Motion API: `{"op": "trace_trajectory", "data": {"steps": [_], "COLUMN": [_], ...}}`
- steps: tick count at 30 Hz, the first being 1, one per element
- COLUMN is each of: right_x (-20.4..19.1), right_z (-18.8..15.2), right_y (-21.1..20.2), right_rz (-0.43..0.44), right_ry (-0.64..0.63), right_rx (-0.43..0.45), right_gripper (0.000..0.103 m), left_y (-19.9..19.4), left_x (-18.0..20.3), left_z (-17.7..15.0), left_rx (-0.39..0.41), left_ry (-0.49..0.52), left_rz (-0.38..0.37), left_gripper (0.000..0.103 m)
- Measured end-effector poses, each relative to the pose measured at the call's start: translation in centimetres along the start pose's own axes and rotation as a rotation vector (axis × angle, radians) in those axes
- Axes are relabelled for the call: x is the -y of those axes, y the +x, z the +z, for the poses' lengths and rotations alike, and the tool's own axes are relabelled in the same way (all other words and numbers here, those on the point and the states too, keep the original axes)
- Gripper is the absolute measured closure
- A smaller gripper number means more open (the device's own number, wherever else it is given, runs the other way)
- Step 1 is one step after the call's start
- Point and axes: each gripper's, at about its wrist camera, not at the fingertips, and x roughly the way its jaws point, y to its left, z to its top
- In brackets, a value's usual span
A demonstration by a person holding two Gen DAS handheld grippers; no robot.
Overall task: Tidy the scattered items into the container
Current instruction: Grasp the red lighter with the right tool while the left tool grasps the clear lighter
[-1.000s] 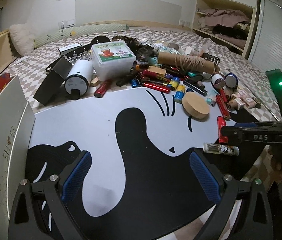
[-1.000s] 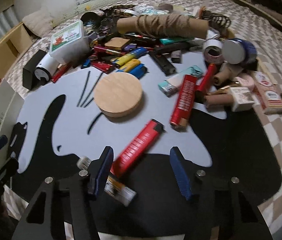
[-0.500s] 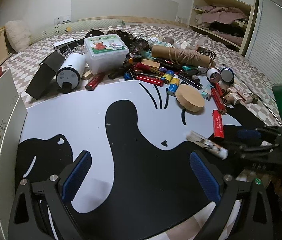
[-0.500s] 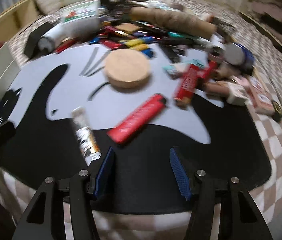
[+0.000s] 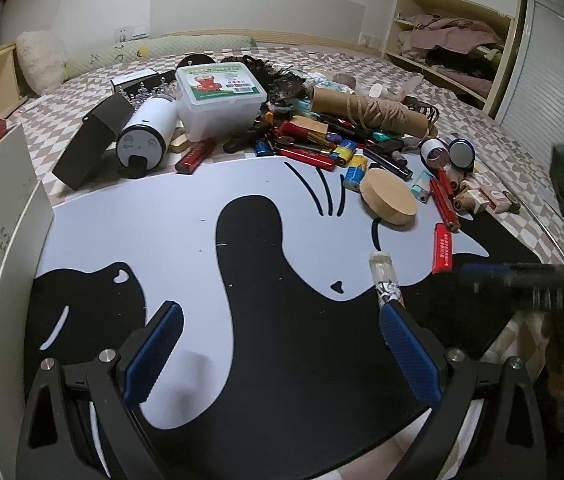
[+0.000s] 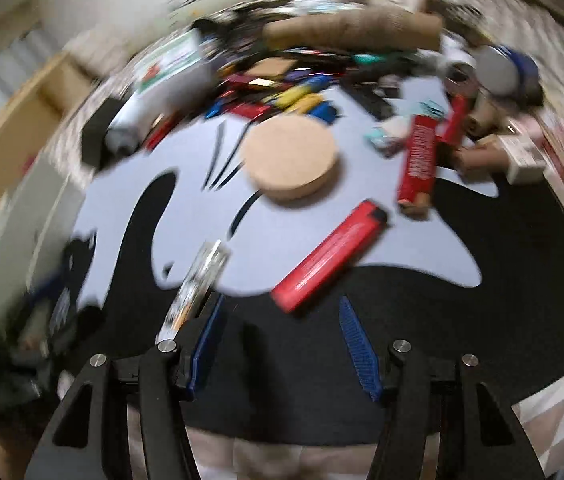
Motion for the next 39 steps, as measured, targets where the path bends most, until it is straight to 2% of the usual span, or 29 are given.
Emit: {"op": "trace_trajectory", "data": {"steps": [3,5,11,14,17,19,20,21,23,28,30,33,34,36,39], "right_x": [0.5,0.1,-1.8,-2.2,-2.3,-2.1,-1.9,-1.8,-1.5,-0.4,0.3,0.5,0.4,0.1,-0.1], "right_z": [1.2,1.7,1.7,1.1,0.4,0.2,0.1,0.1,0.1,-0.2,-0.3,-0.4,-0.5,-0.6,-0.7], "right_y": [0.5,1.0,2.6,2.6,2.2,1.9,1.8,1.7,1.6,1.1,0.9,0.9,0.9,0.9,1.0], "right_rz": [-0.019,-0.056,-0.187,-0.215,-0.211,-0.207,-0.201,-0.192,-0.178,-0.125,-0.091,-0.078,-0.08,-0.094,-0.103], "right_ry": [0.057,0.045,-0.089,-0.153,-0.184,-0.182,-0.18,-0.176,-0.165,-0.121,-0.085,-0.074,-0.077,-0.1,-0.123], "right_rx": [0.019,0.025,0.048,0.064,0.075,0.087,0.088,0.091,0.091,0.086,0.085,0.087,0.089,0.096,0.099], "right_gripper": [0.044,0.044,0.044,0.045,0.059,0.075,0.076,0.078,0.08,0.083,0.083,0.083,0.083,0.083,0.083], "left_y": [0.2,0.3,0.7,1.0,1.4,1.7,1.9,2.2,2.9,3.5,3.8,4.0,4.0,3.9,3.9], "left_x": [0.7,1.2,2.3,2.8,3.4,3.8,4.0,4.3,4.8,6.0,6.7,7.5,7.5,7.6,7.3], "left_z": [-0.1,-0.3,-0.6,-0.8,-0.9,-0.9,-0.8,-0.8,-0.8,-1.0,-1.1,-1.4,-1.4,-1.3,-1.2], "left_rx": [0.003,0.001,0.001,0.002,0.001,-0.003,-0.007,-0.016,-0.042,-0.031,-0.021,-0.008,-0.008,-0.008,-0.017], "left_ry": [0.011,0.026,0.055,0.064,0.07,0.071,0.07,0.07,0.067,0.101,0.139,0.193,0.198,0.205,0.192], "left_rz": [-0.022,-0.033,-0.047,-0.065,-0.084,-0.1,-0.108,-0.115,-0.123,-0.106,-0.083,-0.054,-0.059,-0.063,-0.067], "left_gripper": [0.004,0.004,0.004,0.004,0.005,0.005,0.008,0.018,0.025,0.027,0.042,0.051,0.054,0.068,0.081]}}
